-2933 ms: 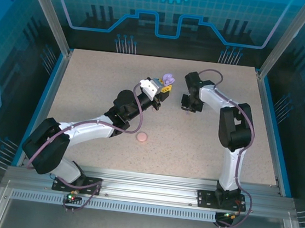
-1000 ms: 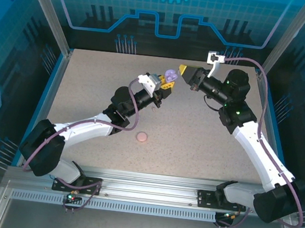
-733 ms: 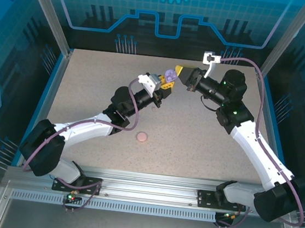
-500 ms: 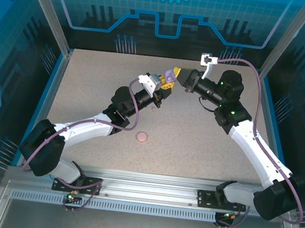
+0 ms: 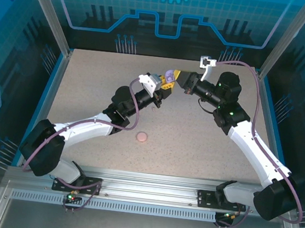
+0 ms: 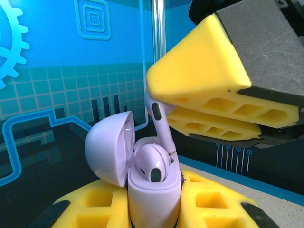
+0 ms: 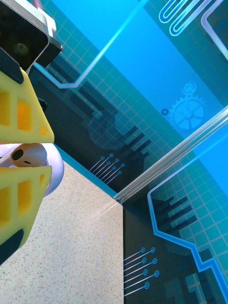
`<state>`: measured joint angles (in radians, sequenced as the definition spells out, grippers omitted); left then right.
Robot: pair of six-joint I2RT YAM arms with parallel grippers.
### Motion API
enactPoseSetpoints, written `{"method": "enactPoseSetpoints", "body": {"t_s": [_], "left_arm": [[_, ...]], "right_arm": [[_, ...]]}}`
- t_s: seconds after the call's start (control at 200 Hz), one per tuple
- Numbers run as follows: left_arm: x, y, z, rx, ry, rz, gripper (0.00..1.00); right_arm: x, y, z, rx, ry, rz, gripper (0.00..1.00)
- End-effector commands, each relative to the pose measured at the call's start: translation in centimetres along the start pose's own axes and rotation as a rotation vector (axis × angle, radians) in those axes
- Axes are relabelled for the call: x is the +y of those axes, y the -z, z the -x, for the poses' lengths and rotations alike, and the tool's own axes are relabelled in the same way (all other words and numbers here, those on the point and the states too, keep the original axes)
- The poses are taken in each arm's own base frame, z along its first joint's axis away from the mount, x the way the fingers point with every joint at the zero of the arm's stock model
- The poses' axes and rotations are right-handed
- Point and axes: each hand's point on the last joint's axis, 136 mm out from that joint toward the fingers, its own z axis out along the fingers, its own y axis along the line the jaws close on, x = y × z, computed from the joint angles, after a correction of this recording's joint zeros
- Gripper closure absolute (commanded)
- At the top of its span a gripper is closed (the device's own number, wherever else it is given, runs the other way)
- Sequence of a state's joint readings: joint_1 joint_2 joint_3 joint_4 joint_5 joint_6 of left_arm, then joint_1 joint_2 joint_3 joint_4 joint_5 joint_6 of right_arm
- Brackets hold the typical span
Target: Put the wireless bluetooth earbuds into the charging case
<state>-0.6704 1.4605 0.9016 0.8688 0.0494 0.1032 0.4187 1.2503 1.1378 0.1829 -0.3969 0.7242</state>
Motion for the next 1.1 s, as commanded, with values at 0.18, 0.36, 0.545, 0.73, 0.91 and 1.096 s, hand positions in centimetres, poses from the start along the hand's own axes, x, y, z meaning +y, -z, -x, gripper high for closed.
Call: {"method": "enactPoseSetpoints", "body": {"t_s": [0.18, 0.36, 0.545, 0.73, 0.91, 1.096], "left_arm": [[0.0, 0.0, 3.2, -0.082, -0.007, -0.005, 1.00], [0.1, 0.0, 3.1, -0.082, -0.011, -0.003, 1.00], [0.0, -0.1, 3.2, -0.083, -0.010, -0.004, 1.00], [0.1, -0.2, 2.9, -0.076, -0.005, -0.005, 1.00], [0.1, -0.2, 2.2, -0.053, -0.004, -0.001, 1.00], [-0.7, -0.1, 0.7, -0.022, -0.014, -0.046, 1.00]], "right_arm": [[-1.5, -0.1, -0.4, 0.012, 0.002, -0.041, 0.84], [-1.7, -0.3, -1.3, 0.057, 0.004, -0.034, 0.86], [-1.9, 0.1, -1.6, 0.064, 0.012, -0.053, 0.73], [-1.8, 0.6, 0.5, 0.009, 0.005, -0.072, 0.46], [-0.7, 2.6, 3.5, -0.055, 0.029, -0.097, 0.31], [-0.9, 3.7, 4.6, 0.005, 0.059, -0.200, 0.28]]}}
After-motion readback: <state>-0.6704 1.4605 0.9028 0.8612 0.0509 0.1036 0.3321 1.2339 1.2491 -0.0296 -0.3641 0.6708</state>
